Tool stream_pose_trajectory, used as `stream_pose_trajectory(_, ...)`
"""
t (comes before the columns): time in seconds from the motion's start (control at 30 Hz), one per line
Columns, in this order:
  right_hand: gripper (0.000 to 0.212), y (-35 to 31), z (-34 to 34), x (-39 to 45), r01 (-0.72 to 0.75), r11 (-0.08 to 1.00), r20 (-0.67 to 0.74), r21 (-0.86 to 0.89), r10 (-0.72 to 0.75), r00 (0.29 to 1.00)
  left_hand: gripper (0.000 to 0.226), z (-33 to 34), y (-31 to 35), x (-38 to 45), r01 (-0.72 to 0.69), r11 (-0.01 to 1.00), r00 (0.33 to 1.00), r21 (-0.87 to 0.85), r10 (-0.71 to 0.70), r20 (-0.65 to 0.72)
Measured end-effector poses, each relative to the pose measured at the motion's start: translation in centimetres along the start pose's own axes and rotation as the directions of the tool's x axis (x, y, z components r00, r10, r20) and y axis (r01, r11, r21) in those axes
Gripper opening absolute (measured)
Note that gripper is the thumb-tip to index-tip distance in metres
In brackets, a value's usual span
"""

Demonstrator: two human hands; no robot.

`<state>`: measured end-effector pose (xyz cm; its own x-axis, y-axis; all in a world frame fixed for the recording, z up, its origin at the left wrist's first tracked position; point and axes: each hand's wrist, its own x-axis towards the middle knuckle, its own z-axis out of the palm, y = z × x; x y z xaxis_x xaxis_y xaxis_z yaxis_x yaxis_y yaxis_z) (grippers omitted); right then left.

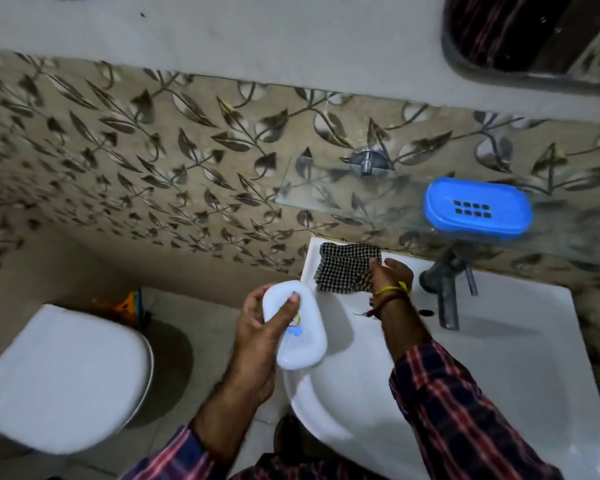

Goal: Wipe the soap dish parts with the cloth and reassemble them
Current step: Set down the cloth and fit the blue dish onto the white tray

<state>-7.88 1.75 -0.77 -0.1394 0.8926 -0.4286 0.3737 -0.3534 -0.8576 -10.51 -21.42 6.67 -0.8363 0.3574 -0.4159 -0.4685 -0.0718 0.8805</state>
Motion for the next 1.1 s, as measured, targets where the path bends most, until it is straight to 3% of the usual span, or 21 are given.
stream_pose_trajectory(0.13,0.037,1.1,-3.0,-1.4,0.105,0.988,-0.016,-0.114,-0.107,0.994,0.024,1.9,-1.1,1.1,0.092,0.996,0.996,-0.018,-0.092,0.018)
stream_pose_trajectory(0.23,0.029,1.6,-5.5,-4.2,0.173,0.981,-0.006,-0.093,-0.174,0.985,0.041,3.1,-2.4,1.0,0.19,0.982,0.981,0.003,-0.19,0.047)
stream_pose_trajectory(0.33,0.017,2.1,-8.2,-6.1,0.28,0.96,-0.028,-0.031,-0.281,0.959,0.038,4.3,-3.0,0.8,0.249,0.968,0.966,0.022,-0.25,0.074)
stream_pose_trajectory(0.53,0.015,0.0,-13.0,-6.6,0.386,0.922,-0.066,-0.018,-0.387,0.92,0.042,7.5,-4.0,-0.1,0.414,0.91,0.903,-0.022,-0.408,0.135)
stream_pose_trajectory(0.63,0.015,-1.0,-14.9,-6.3,0.437,0.899,-0.063,-0.021,-0.437,0.897,0.038,9.3,-4.8,-1.4,0.52,0.845,0.845,-0.124,-0.487,0.221)
stream_pose_trajectory(0.7,0.015,-1.7,-16.1,-6.5,0.479,0.877,-0.065,-0.035,-0.48,0.875,0.038,10.2,-5.0,-2.4,0.628,0.754,0.767,-0.193,-0.555,0.323)
stream_pose_trajectory(0.8,0.016,-2.9,-17.7,-6.8,0.555,0.832,-0.058,-0.028,-0.555,0.83,0.062,11.3,-4.6,-3.8,0.722,0.647,0.671,-0.246,-0.566,0.479)
stream_pose_trajectory(0.87,0.016,-3.6,-18.6,-7.0,0.605,0.796,-0.056,-0.017,-0.605,0.795,0.075,12.1,-3.9,-4.7,0.702,0.679,0.67,-0.214,-0.529,0.521)
stream_pose_trajectory(0.97,0.014,-4.8,-19.9,-7.2,0.708,0.706,-0.073,-0.004,-0.707,0.704,0.08,13.2,-2.8,-5.8,0.58,0.803,0.727,-0.139,-0.433,0.533)
stream_pose_trajectory(1.1,0.026,-7.2,-21.0,-6.3,0.844,0.534,-0.047,-0.056,-0.846,0.532,0.071,14.6,-1.0,-7.0,0.233,0.971,0.859,-0.047,-0.183,0.479)
